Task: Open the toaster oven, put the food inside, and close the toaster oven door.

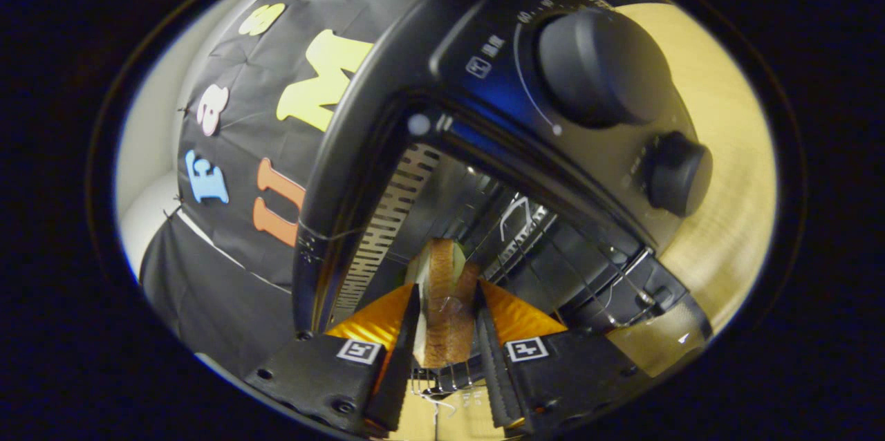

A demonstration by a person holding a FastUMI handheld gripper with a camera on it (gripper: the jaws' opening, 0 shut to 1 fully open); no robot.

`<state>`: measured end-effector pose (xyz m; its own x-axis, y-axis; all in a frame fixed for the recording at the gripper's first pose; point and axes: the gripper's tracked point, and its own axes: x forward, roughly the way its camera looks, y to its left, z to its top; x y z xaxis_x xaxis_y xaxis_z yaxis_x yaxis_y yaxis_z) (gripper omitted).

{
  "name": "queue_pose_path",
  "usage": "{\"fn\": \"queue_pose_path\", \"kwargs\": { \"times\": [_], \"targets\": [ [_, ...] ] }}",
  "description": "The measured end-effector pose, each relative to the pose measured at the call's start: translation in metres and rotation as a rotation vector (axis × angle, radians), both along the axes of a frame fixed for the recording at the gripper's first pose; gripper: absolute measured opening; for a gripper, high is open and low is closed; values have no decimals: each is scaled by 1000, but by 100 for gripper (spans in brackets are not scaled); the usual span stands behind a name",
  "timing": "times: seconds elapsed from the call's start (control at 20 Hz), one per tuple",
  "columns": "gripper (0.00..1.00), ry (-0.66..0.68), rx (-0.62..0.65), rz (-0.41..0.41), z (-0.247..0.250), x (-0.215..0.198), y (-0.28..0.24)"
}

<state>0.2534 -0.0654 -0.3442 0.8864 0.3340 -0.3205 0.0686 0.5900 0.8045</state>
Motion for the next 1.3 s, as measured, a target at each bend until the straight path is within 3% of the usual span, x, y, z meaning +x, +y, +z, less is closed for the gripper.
{"fn": "queue_pose_path", "kwargs": {
  "times": [0.15,0.25,0.35,0.5,0.75,1.05,1.3],
  "targets": [
    [77,-25,-203,49,2,-5,-2],
    [100,-45,-325,19,7,-8,-17],
    [100,-40,-381,12,6,-19,-25],
    [100,7,-489,74,-4,-47,-26],
    [100,-69,-707,92,4,-111,-30],
    [100,-102,-729,117,-8,-188,-6],
    [100,-82,-804,172,-32,-217,8]
  ]
}}
